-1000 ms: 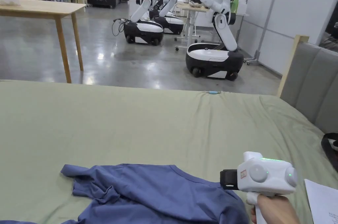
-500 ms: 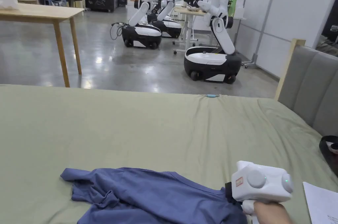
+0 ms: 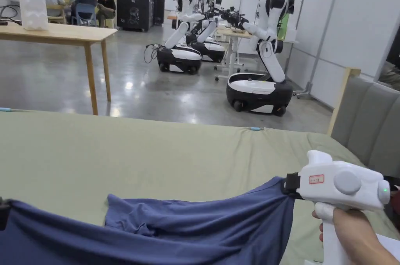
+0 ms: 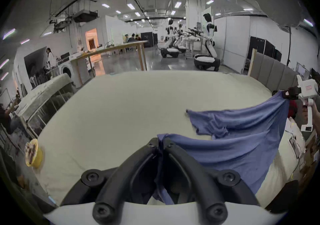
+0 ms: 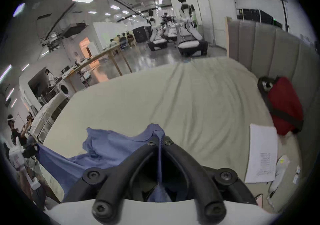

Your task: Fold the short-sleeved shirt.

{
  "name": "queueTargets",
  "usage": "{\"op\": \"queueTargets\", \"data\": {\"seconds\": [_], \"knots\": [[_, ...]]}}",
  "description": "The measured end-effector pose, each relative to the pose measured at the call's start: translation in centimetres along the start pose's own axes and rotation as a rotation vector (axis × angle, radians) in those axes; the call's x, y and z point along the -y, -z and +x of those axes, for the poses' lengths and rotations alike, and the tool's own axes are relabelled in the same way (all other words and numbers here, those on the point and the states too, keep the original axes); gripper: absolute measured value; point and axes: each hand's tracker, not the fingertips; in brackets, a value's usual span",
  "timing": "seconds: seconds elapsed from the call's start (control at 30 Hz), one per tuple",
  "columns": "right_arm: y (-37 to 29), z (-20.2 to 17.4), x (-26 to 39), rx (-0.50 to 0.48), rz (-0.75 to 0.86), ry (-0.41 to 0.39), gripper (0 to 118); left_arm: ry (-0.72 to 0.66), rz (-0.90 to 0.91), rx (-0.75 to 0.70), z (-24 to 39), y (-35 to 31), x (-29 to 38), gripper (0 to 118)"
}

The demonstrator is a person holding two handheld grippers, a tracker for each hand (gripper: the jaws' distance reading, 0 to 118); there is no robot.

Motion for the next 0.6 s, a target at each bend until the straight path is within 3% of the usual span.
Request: {"op": "queueTargets", "data": {"seconds": [0.33, 0.6], "knots": [[-8.6, -1.7, -8.6, 0.045, 0.304, -0.075, 2, 0.010, 0.195, -0.128, -3.6, -4.2, -10.8, 0], [-13.5, -4.0, -17.8, 0.100, 0.469, -0.109, 2, -0.012, 0.317, -0.174, -5.3, -2.6, -20.3, 0]]}}
